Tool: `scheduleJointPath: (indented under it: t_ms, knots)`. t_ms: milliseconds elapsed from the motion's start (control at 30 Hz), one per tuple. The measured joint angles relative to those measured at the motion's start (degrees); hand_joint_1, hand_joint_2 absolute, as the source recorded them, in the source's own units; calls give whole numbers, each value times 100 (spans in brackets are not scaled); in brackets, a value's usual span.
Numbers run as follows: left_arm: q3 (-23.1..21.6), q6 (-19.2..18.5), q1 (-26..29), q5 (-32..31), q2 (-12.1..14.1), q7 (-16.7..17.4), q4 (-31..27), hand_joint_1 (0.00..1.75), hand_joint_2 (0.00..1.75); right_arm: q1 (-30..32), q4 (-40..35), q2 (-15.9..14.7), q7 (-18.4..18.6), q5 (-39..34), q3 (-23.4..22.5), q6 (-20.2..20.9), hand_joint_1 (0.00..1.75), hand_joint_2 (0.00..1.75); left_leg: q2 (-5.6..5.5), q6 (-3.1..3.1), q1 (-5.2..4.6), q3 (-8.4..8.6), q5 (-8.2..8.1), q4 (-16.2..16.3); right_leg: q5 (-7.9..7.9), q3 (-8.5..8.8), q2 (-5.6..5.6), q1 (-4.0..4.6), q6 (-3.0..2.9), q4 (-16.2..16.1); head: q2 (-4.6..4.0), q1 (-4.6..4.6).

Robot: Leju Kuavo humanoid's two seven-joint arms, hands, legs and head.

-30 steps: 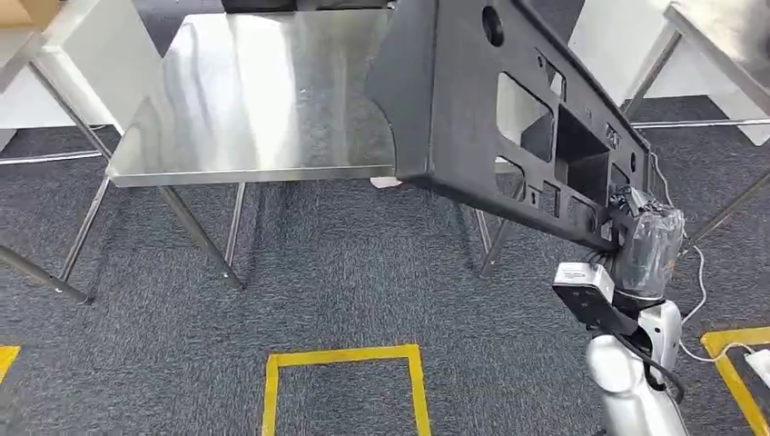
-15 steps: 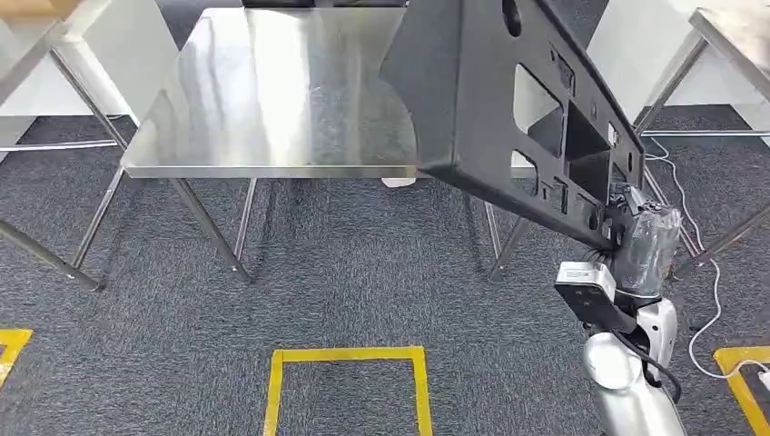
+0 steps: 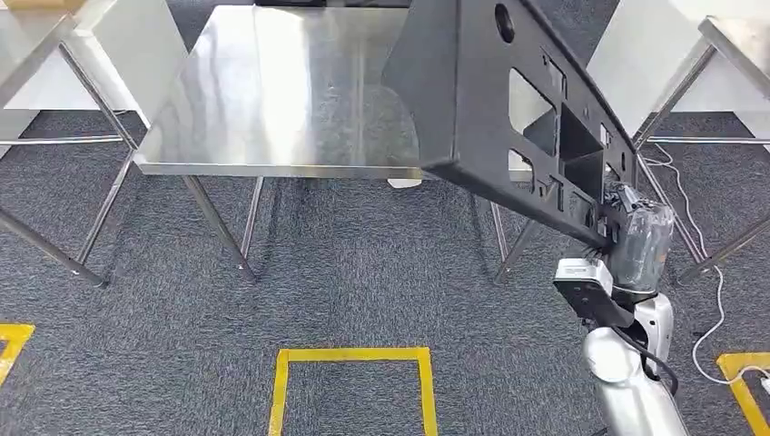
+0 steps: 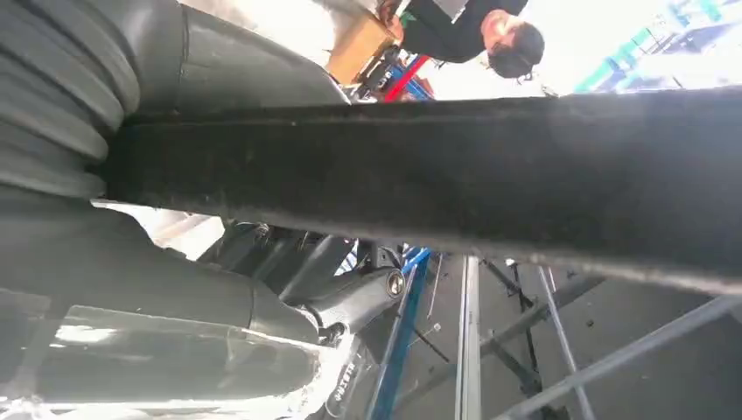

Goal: Take the parts from the cabinet and place them on the table.

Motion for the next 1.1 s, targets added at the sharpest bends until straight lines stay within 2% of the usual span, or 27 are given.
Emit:
scheduleJointPath:
  t_ms: [33, 67, 100, 133, 167, 200, 233, 267, 300, 367, 400, 433, 467, 533, 567, 600, 633, 700, 733, 767, 800, 867, 900, 933, 1033, 1067, 1100]
  knots:
    - [-4, 0, 1, -2, 0, 7, 0, 0, 0, -14, 9, -2, 0, -2, 2, 0, 175, 175, -13, 33, 3, 33, 20, -49, -4, 17, -13, 18, 26, -17, 0, 0]
    - [-4, 0, 3, -20, -2, 13, -2, 0, 0, -19, 13, -15, -2, -7, 2, 0, 175, 175, -21, 83, 88, 108, 79, -142, -38, -18, 8, 19, 40, 55, 2, 7]
    - [-7, 4, -5, -66, -7, 13, -2, 0, 0, -27, 31, -24, -4, -7, 2, 0, 175, 175, -27, 101, 73, 137, 85, -172, -139, -71, 74, 18, 8, 248, 0, 11]
    - [-13, 9, -15, -96, -7, 28, -2, 0, 0, -44, 48, -44, -4, -9, 0, 0, 175, 175, -30, 115, 83, 139, 89, -171, -329, -279, 130, 25, -52, 649, 2, 22]
    - [-24, 7, -20, -109, -4, 31, -2, 0, 0, -49, 75, -59, -4, -9, 0, 0, 175, 175, -49, 123, 83, 144, 82, -171, -507, -522, 152, 17, -84, 1107, 0, 41]
    - [-26, 4, -20, -109, -4, 31, -2, 0, 0, -48, 99, -68, -4, -13, 2, 0, 175, 175, -66, 128, 81, 143, 75, -169, -654, -782, 172, 20, -89, 1559, 0, 35]
    - [-26, 2, -19, -109, -4, 31, -2, 0, 0, -48, 127, -72, -4, -13, 4, 0, 175, 175, -93, 118, 79, 147, 67, -167, -684, -947, 190, 23, -57, 1825, 0, 37]
    - [-26, 0, -15, -109, -9, 31, -2, 0, 0, -49, 155, -72, -4, -15, 4, 0, 175, 175, -114, 106, 80, 161, 58, -165, -601, -953, 191, 19, -12, 1760, 0, 30]
    - [-26, -4, -14, -111, -9, 28, -2, 0, 0, -51, 175, -72, -4, -17, 4, 0, 175, 175, -137, 86, 90, 177, 44, -158, -418, -819, 191, 4, 53, 1435, 0, 35]
    - [-28, -7, -15, -111, -18, 31, -2, 0, 0, -71, 195, -74, -4, -15, 4, 0, 175, 175, -183, 18, 117, 218, -1, -130, 28, -336, 192, -42, 166, 396, 0, 35]
    - [-28, -7, -14, -111, -3, 31, -2, 0, 0, -85, 212, -74, -4, -15, 4, 0, 175, 175, -199, -39, 101, 216, -39, -100, 96, -229, 202, -46, 146, 161, 0, 29]
    - [-28, -7, -18, -111, 4, 28, -2, 0, 0, -99, 225, -76, -4, -15, 15, 0, 175, 175, -215, -84, 78, 197, -70, -60, 105, -181, 212, 0, 96, 105, 0, 46]
    - [-28, -7, -10, -111, 0, 28, -2, 0, 0, -108, 232, -79, -2, -22, 18, -4, 175, 175, -217, -114, 75, 193, -65, -78, 100, -200, 209, 15, 15, 151, 0, 35]
    - [-28, -9, 3, -118, -4, 33, 0, 0, 0, -114, 254, -79, -4, -22, 24, -7, 175, 175, -218, -142, 98, 201, -77, -81, 87, -207, 210, 17, -48, 152, 0, 24]
    - [-28, -9, 0, -118, 2, 35, -2, 0, 0, -124, 254, -79, -4, -22, 24, -9, 175, 175, -207, -179, 120, 187, -114, -62, 100, -179, 209, -46, -107, 131, 0, 28]
    - [-28, -9, 0, -118, 0, 42, 0, 0, 0, -135, 256, -79, -7, -22, 24, -9, 175, 175, -135, -216, 126, 143, -202, 106, 76, -152, 207, -33, -149, 130, 0, 9]
    - [-28, -9, -4, -118, 0, 44, -2, 0, 0, -146, 260, -77, -7, -22, 24, -9, 175, 175, -91, -244, 140, -34, -373, 454, 56, -136, 203, -26, -208, 131, 0, -29]
    - [-28, -2, -4, -116, -2, 63, -2, 0, 0, -151, 282, -72, -7, -22, 26, -9, 175, 175, -52, -290, 147, -561, -741, 1378, 23, -114, 192, -7, -256, 132, 0, -20]
    - [-28, 4, 10, -111, -7, 72, 0, 0, 0, -151, 302, -63, -4, -24, 26, -9, 175, 175, -46, -299, 147, -769, -796, 1693, 6, -99, 191, 3, -278, 132, 0, -24]
    - [-28, 11, 17, -105, -9, 74, 0, 0, 0, -152, 321, -59, -4, -24, 33, -9, 175, 175, -45, -294, 148, -857, -714, 1748, -8, -77, 191, 8, -294, 133, 0, -22]
    - [-28, 15, 20, -103, -9, 74, 0, 0, 0, -161, 347, -50, -4, -24, 39, -7, 175, 175, -45, -278, 147, -801, -477, 1508, -39, -42, 193, 11, -296, 133, 0, -22]
    - [-28, 20, 11, -103, -9, 74, 0, 0, 0, -191, 376, -35, -7, -24, 42, -7, 175, 175, -27, -218, 144, -367, 140, 499, -104, 58, 194, 12, -271, 132, 0, -22]
    - [-28, 20, 9, -103, -9, 74, 0, 0, 0, -207, 385, -28, -7, -24, 42, -7, 175, 175, 6, -173, 137, -183, 284, 79, -138, 78, 193, 12, -249, 121, 0, -24]
    - [-28, 22, 2, -103, -9, 74, 0, 0, 0, -227, 396, -26, -7, -24, 42, -7, 175, 175, 8, -173, 89, -115, 159, 10, -169, 97, 196, 81, -206, 132, 0, -18]
    - [-28, 28, 1, -101, -11, 74, 0, 0, 0, -257, 415, -13, -7, -24, 52, -7, 175, 175, -27, -94, 41, -116, 110, 5, -204, 116, 186, 71, -121, 57, 0, -24]
    - [-28, 28, -1, -103, -11, 74, -2, 0, 0, -266, 415, -13, -7, -24, 61, -7, 175, 175, -31, -57, 70, -47, 129, -78, -232, 156, 177, 116, -74, 54, 0, -26]
    - [-28, 28, 2, -103, -18, 70, -2, 0, 0, -268, 426, -13, -7, -24, 63, -9, 175, 175, -37, -28, 87, 26, 143, -130, -262, 94, 181, 69, -65, 179, 0, -15]
